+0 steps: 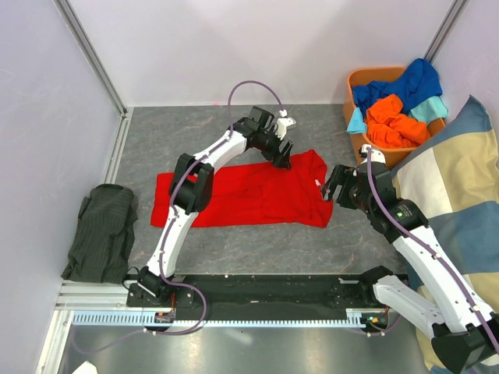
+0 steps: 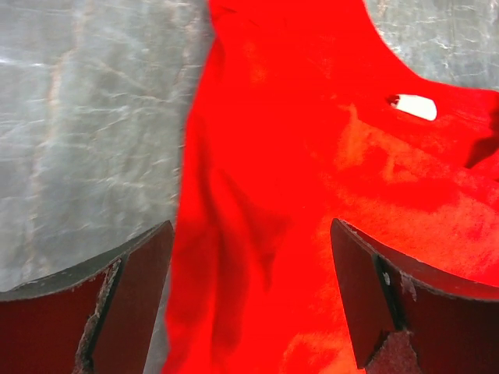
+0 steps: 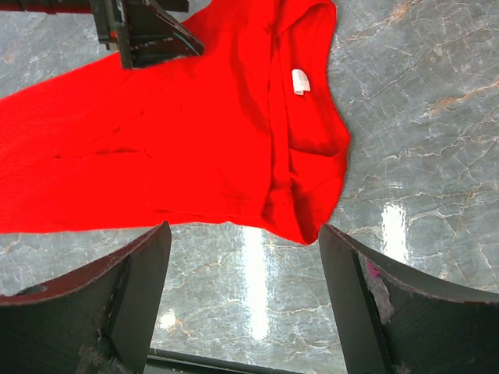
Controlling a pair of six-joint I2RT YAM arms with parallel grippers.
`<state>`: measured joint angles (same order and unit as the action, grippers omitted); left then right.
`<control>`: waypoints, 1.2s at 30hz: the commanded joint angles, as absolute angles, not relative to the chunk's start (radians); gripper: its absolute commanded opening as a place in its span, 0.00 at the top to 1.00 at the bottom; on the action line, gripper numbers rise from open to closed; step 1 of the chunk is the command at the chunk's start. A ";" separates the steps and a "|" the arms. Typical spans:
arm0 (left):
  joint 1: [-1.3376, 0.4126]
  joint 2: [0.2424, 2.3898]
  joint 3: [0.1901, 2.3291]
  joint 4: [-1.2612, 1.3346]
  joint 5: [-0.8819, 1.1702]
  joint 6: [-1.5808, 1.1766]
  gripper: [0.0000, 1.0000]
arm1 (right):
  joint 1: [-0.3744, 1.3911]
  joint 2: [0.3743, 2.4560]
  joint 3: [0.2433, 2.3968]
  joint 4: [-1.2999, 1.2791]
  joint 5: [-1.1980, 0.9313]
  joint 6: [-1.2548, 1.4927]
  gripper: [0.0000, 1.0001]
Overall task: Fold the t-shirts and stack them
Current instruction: Rotate the tshirt 90 degrees
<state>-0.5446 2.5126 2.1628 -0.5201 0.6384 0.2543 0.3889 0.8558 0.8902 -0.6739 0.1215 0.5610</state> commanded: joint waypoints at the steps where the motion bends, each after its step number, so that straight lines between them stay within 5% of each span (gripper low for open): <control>1: -0.541 2.513 2.238 -0.531 0.638 0.284 0.11 | 0.390 0.851 0.881 -0.672 0.127 0.549 0.15; 23: -0.561 2.600 2.307 -0.662 0.549 0.337 0.28 | 0.391 0.847 0.894 -0.699 0.155 0.541 0.14; 26: -0.572 2.606 2.312 -0.678 0.540 0.347 0.36 | 0.391 0.844 0.894 -0.704 0.160 0.538 0.14; 30: -0.572 2.606 2.316 -0.678 0.538 0.344 0.73 | 0.391 0.844 0.896 -0.709 0.166 0.534 0.13; 33: -0.572 2.606 2.315 -0.681 0.538 0.344 0.92 | 0.391 0.842 0.893 -0.709 0.169 0.534 0.13; 36: -0.572 2.606 2.318 -0.680 0.531 0.341 0.98 | 0.390 0.845 0.890 -0.709 0.170 0.534 0.13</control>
